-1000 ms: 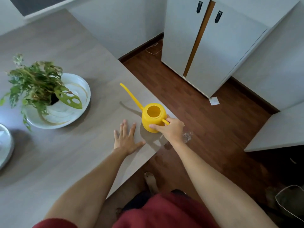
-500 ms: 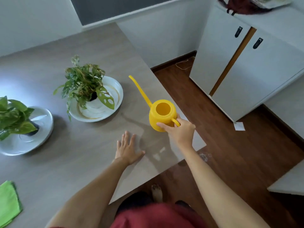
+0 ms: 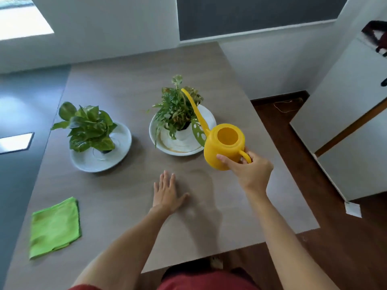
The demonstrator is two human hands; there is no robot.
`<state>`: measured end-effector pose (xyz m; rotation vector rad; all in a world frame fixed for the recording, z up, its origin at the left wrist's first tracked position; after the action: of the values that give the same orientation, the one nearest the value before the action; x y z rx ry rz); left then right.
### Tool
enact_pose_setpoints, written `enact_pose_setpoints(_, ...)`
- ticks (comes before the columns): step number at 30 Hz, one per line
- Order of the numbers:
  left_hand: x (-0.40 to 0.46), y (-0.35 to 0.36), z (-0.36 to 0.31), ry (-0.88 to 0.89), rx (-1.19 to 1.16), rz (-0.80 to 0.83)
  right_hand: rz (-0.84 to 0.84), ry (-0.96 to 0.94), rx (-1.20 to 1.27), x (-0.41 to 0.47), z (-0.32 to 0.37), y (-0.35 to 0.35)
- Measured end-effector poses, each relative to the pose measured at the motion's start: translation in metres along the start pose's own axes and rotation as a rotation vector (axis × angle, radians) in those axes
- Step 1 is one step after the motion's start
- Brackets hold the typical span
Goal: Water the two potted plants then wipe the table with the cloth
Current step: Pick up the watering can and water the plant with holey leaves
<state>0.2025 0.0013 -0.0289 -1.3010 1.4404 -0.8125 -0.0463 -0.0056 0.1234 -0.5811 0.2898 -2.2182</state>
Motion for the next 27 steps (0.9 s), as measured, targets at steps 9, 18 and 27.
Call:
enact_pose_setpoints(9,0.023,-0.006,0.054,-0.029,0.048,0.104,-0.019,-0.026,-0.062,-0.015,0.041,0.033)
enact_pose_setpoints(18,0.019,0.005,0.063,0.053,0.123,0.175,-0.097,-0.052,-0.162,-0.012,0.064,0.025)
enact_pose_setpoints(27,0.017,0.001,0.061,0.024,0.113,0.225,-0.134,-0.087,-0.262,0.000,0.075,0.015)
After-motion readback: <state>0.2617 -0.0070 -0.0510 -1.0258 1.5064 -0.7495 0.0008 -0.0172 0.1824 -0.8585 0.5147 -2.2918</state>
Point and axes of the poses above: each hand's wrist, its own x-axis towards the middle knuckle, its own y-axis out of the palm, z = x × y, the point moved 2 cm from there along x, towards the middle knuckle, and after that the axes turned 13 degrees about -z, right-handed, at the moved point
